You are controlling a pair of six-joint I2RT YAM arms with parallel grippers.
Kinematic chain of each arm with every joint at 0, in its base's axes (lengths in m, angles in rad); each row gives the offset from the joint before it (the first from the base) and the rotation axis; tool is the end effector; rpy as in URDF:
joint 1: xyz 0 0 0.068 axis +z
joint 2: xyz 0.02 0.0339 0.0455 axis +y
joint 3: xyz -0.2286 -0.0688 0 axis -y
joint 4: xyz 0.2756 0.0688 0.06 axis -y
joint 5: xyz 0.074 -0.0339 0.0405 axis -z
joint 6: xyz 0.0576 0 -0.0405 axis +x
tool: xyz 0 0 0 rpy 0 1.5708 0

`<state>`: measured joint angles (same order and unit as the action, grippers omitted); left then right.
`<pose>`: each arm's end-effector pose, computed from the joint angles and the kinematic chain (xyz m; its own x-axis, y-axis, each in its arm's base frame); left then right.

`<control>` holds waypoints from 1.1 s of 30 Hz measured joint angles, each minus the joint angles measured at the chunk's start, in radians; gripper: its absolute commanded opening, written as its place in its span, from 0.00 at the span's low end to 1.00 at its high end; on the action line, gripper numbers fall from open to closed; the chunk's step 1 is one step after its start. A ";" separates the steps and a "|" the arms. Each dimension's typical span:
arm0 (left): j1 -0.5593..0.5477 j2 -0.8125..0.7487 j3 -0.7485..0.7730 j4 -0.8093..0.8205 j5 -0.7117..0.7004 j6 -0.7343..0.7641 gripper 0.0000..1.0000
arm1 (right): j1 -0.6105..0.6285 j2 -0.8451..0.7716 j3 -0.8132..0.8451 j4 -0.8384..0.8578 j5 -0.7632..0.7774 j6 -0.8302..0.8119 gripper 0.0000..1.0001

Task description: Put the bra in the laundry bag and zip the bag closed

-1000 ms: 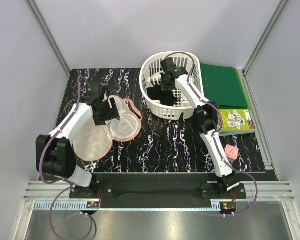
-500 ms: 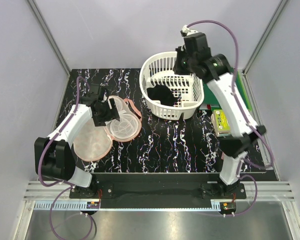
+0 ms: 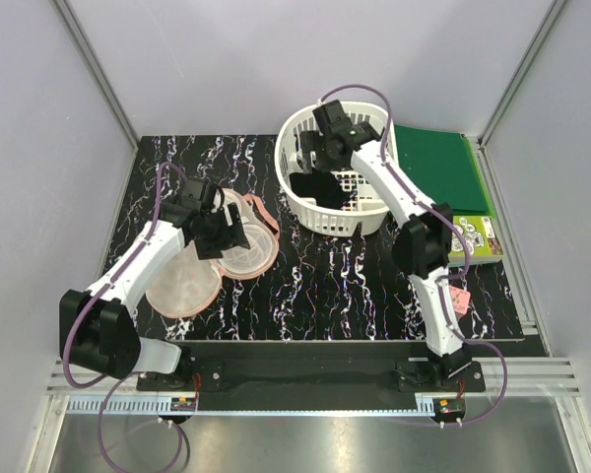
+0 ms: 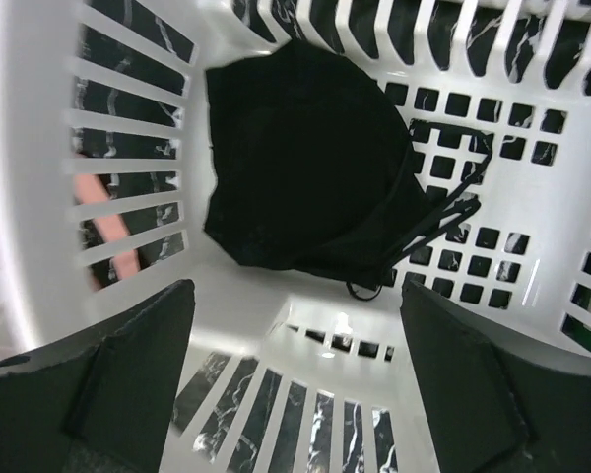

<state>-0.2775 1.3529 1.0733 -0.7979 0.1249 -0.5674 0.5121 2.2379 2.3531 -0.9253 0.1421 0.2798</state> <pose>0.3002 -0.0930 0.2028 -0.8909 -0.3007 -0.3404 -0.1782 0.9208 -0.3470 0.4561 0.2470 0.2895 -0.7173 -0.0896 -0.6909 -0.2100 0.9734 0.0918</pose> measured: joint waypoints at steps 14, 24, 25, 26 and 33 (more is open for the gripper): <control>0.000 0.087 0.065 0.005 0.038 0.045 0.80 | -0.043 0.285 0.147 -0.003 0.055 -0.052 1.00; 0.000 0.111 0.077 0.002 0.052 0.079 0.80 | -0.076 0.391 0.149 0.018 -0.030 -0.033 0.64; 0.000 0.111 0.077 0.002 0.052 0.081 0.80 | -0.075 0.393 0.149 0.020 -0.030 -0.036 0.57; 0.000 0.111 0.077 0.002 0.053 0.081 0.80 | -0.075 0.393 0.150 0.022 -0.033 -0.029 0.42; 0.000 0.111 0.078 0.002 0.065 0.080 0.80 | -0.077 0.393 0.202 0.013 -0.056 -0.008 0.00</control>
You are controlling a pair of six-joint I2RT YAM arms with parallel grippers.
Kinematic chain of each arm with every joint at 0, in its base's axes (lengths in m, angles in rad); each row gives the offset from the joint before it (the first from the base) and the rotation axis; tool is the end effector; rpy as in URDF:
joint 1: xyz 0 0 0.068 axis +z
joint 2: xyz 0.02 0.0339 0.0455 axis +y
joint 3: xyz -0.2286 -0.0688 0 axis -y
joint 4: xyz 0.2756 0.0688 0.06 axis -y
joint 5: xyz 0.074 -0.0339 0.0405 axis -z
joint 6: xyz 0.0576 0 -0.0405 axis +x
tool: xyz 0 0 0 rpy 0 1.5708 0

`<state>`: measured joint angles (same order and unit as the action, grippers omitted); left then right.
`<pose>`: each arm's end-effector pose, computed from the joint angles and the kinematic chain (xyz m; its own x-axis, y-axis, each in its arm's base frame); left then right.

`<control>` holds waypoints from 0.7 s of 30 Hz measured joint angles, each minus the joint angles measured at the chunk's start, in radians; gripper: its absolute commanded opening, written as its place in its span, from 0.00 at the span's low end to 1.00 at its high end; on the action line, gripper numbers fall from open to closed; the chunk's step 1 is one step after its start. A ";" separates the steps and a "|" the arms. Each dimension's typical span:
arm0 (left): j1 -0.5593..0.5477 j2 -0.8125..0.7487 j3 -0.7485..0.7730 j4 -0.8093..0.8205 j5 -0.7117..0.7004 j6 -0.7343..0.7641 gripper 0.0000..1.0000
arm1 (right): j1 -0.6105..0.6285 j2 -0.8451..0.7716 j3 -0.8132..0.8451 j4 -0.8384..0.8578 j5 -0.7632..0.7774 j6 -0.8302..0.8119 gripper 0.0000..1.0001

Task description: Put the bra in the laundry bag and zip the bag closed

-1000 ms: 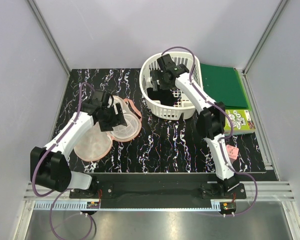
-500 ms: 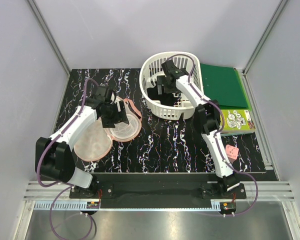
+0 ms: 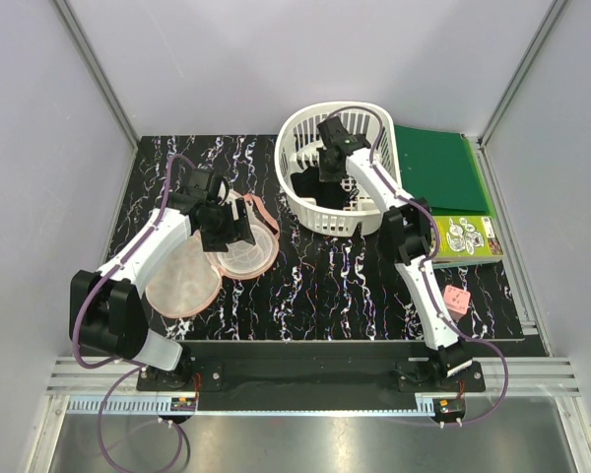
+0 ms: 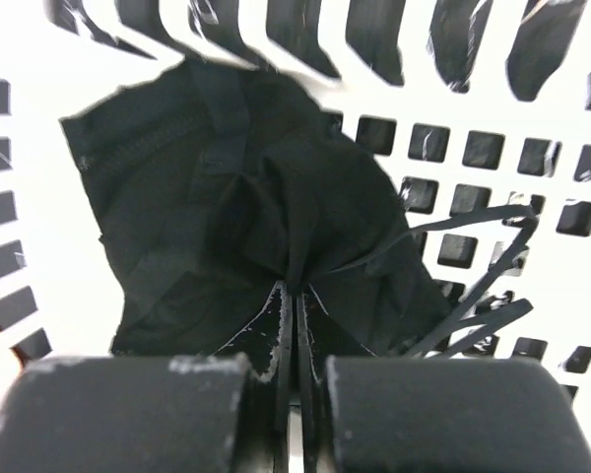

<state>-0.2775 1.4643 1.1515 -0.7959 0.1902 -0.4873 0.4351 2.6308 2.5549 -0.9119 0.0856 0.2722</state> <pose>0.3188 -0.1021 0.1962 -0.9246 -0.2147 -0.3147 -0.0938 0.9289 -0.3583 0.5200 0.2363 0.1545 -0.8306 -0.0907 -0.5494 -0.1599 0.9840 0.0793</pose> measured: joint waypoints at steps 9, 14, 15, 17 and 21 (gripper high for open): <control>0.000 -0.005 0.000 0.000 0.009 -0.019 0.80 | -0.015 -0.114 0.043 -0.026 0.000 0.007 0.00; -0.005 -0.025 0.000 0.000 0.011 -0.037 0.80 | -0.014 -0.314 0.034 -0.076 -0.025 0.032 0.00; -0.007 -0.032 0.000 0.000 0.013 -0.042 0.80 | -0.012 -0.368 0.018 -0.081 -0.036 0.037 0.00; -0.012 -0.045 -0.002 0.004 0.017 -0.052 0.80 | -0.005 -0.483 -0.034 -0.096 -0.064 0.047 0.00; -0.025 -0.072 -0.026 0.011 0.021 -0.075 0.80 | 0.037 -0.695 -0.183 -0.122 -0.115 0.050 0.00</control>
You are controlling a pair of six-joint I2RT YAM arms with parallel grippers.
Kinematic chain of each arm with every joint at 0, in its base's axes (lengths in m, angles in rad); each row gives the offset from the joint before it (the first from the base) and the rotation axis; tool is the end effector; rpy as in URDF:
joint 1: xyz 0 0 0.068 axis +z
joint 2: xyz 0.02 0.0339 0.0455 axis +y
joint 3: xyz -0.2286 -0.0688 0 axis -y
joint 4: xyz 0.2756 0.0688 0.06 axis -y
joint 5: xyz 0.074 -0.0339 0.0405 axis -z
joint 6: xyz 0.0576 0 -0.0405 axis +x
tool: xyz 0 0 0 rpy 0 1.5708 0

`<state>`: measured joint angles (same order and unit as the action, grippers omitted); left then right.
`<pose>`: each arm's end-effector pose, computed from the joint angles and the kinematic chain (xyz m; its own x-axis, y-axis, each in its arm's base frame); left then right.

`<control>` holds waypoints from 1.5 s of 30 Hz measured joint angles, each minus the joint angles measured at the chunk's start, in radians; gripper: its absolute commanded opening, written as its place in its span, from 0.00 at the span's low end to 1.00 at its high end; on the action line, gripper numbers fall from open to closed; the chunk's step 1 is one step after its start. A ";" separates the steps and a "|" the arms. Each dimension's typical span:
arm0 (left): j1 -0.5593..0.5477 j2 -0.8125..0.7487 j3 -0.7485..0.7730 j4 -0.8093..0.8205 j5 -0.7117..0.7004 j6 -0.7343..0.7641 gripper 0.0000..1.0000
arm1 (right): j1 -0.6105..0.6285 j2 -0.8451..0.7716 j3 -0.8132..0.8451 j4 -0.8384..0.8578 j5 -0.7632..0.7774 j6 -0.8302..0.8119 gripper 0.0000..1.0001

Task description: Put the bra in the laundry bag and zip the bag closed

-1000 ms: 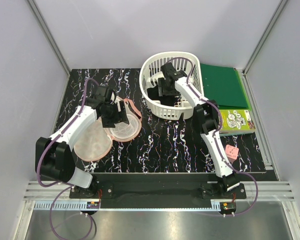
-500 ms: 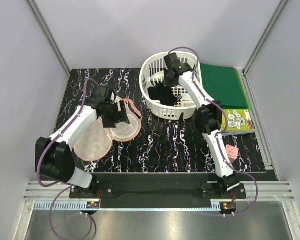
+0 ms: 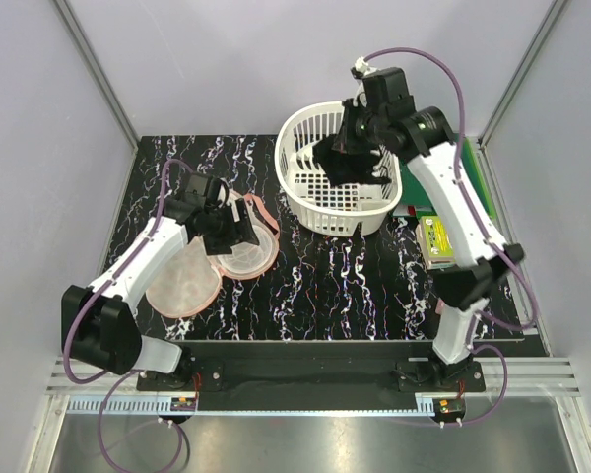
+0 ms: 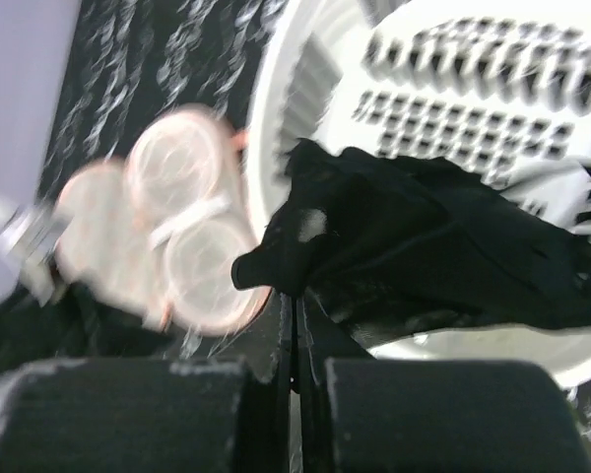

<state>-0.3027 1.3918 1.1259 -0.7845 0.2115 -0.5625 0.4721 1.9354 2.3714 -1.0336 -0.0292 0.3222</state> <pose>0.3074 -0.1087 0.2109 -0.9091 -0.2623 -0.3235 -0.1108 0.9011 -0.4192 0.3864 0.1992 0.4238 -0.6261 0.0357 -0.7789 -0.2929 0.9150 0.2774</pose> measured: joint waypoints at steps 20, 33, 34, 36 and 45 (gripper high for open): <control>-0.013 -0.279 -0.156 0.032 0.067 -0.091 0.86 | 0.138 -0.448 -0.592 0.197 -0.581 0.158 0.00; -0.013 -0.311 -0.131 0.039 0.100 -0.036 0.86 | 0.142 -0.641 -0.951 0.162 -0.569 0.157 0.00; -0.013 -0.307 -0.131 0.039 0.108 -0.036 0.86 | 0.141 -0.641 -1.006 0.180 -0.541 0.154 0.00; -0.013 -0.289 -0.132 0.043 0.128 -0.036 0.86 | 0.125 -0.629 -1.114 0.203 -0.486 0.150 0.00; -0.139 -0.185 -0.158 0.098 0.178 -0.082 0.83 | -0.089 -0.549 -1.395 0.341 -0.306 0.169 0.00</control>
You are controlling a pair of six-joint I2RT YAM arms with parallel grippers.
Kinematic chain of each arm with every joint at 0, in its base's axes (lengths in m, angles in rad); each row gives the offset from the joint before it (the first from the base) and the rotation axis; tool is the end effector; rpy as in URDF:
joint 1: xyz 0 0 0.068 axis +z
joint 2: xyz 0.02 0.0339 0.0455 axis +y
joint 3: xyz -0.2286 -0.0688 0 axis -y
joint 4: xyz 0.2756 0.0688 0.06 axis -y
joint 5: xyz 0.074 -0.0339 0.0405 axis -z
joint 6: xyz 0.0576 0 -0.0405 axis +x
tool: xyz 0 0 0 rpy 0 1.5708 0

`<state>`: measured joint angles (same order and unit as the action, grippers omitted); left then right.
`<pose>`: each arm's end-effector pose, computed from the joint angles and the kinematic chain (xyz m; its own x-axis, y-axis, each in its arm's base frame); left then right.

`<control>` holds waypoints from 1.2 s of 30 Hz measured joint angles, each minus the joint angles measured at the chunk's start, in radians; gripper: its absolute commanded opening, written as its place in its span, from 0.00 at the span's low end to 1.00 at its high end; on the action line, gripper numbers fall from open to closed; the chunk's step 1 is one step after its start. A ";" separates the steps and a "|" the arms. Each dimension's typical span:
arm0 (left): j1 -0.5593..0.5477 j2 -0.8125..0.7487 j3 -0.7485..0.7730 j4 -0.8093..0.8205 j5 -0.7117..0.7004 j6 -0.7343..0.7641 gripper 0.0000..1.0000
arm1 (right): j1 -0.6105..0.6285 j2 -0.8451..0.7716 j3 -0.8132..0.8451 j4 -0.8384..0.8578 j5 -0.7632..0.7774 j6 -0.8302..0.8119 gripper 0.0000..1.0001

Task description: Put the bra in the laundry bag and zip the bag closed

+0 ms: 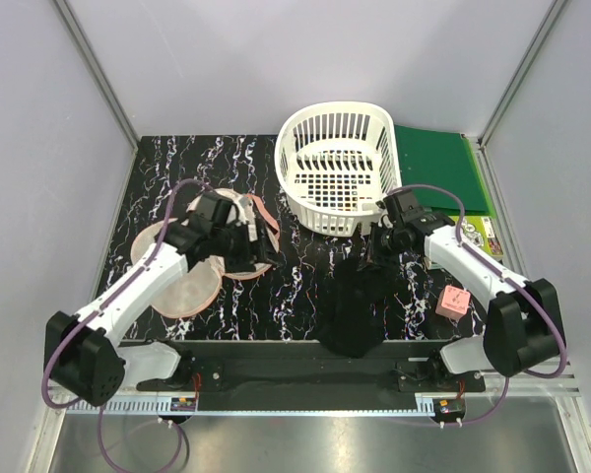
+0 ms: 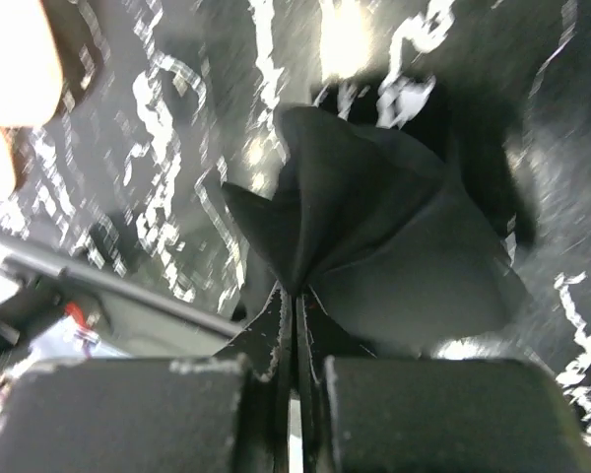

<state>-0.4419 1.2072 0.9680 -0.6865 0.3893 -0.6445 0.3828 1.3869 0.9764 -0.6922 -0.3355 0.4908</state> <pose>0.2593 -0.1469 0.2184 -0.9390 -0.1706 -0.2985 0.0472 0.7958 -0.6037 0.2831 0.1344 0.1687 -0.9613 0.0927 -0.2594 -0.0424 0.8807 0.4718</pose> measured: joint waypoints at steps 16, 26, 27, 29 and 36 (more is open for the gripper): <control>-0.390 0.452 0.012 0.146 0.078 -0.088 0.78 | -0.065 0.025 -0.061 -0.032 0.232 0.002 0.80; -0.444 0.574 0.025 0.250 0.217 -0.114 0.89 | -0.072 -0.058 -0.060 -0.069 0.228 -0.016 0.85; -0.447 0.582 0.025 0.264 0.234 -0.121 0.88 | -0.072 -0.058 -0.060 -0.072 0.224 -0.020 0.85; -0.453 0.596 0.026 0.295 0.265 -0.137 0.82 | -0.072 -0.058 -0.060 -0.081 0.218 -0.024 0.86; -0.471 0.632 0.003 0.414 0.294 -0.208 0.37 | -0.072 -0.058 -0.059 -0.092 0.211 -0.042 0.86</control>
<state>-0.9127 1.8389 0.9707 -0.2722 0.6830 -0.8524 0.3107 1.3289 0.9173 -0.7841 -0.1249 0.4492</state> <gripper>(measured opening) 0.540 0.856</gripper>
